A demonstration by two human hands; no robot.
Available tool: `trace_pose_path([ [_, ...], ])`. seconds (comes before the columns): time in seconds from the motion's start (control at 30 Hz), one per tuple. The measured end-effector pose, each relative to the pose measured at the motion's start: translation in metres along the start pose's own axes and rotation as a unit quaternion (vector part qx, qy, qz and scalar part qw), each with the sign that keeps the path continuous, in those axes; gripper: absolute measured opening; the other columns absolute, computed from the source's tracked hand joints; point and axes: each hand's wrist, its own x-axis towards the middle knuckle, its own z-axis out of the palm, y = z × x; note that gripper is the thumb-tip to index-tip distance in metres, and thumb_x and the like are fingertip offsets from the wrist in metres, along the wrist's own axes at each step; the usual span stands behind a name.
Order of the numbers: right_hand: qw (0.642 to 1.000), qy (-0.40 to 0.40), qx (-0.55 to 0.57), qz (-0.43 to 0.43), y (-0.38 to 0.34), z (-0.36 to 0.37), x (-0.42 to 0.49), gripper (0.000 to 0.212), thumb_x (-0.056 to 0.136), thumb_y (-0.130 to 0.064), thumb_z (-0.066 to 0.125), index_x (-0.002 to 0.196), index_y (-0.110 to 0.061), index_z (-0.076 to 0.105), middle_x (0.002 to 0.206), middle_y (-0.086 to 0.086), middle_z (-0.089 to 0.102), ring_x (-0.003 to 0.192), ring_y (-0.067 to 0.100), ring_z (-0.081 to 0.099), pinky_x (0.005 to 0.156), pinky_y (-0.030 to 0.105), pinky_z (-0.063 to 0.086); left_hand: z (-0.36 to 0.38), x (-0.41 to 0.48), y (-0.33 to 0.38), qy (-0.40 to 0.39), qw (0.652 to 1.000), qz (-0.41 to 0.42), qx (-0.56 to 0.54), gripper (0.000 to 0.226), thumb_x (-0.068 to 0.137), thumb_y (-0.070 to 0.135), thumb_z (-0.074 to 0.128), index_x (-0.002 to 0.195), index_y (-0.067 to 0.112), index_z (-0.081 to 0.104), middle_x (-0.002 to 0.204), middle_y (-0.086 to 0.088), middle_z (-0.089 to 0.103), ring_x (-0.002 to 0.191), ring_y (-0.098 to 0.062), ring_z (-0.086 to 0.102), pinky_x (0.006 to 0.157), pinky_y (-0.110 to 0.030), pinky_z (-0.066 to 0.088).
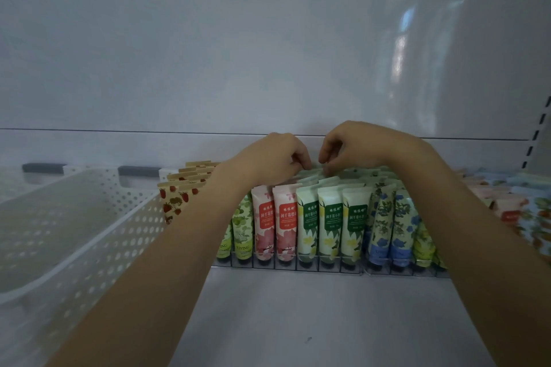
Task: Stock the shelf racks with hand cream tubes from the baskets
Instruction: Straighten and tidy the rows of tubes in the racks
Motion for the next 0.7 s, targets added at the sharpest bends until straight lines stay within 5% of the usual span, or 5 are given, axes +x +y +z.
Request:
trace_pose_path([
  [0.2,1.0,0.016,-0.014,0.018,0.002,0.002,0.0,0.017,0.076,-0.026,0.074,0.065,-0.026,0.062,0.072,-0.011,0.061,0.068,0.004,0.055,0.055,0.02,0.037,0.001,0.001,-0.002,-0.002,1.0,-0.001,0.005,0.026,0.089,0.009,0.05,0.103,0.019,0.069,0.109,0.002,0.066,0.061,0.006,0.041,0.055,-0.009,0.032],
  [0.6,0.999,0.009,-0.005,0.034,0.007,-0.011,-0.008,0.012,0.077,-0.026,0.073,0.073,-0.027,0.062,0.081,-0.01,0.062,0.076,0.006,0.056,0.062,0.02,0.041,-0.001,-0.001,0.001,0.015,1.0,0.012,-0.002,0.03,0.091,0.007,0.045,0.109,0.017,0.067,0.113,0.001,0.063,0.069,-0.001,0.042,0.069,-0.013,0.029],
  [0.7,0.997,-0.042,-0.02,0.066,0.01,-0.015,-0.012,0.011,0.075,-0.026,0.074,0.072,-0.029,0.064,0.085,-0.006,0.066,0.083,0.016,0.06,0.064,0.023,0.045,-0.002,-0.002,0.007,0.011,0.999,0.045,-0.02,0.036,0.09,0.002,0.04,0.109,0.016,0.067,0.114,-0.002,0.06,0.091,-0.01,0.052,0.076,-0.015,0.032],
])
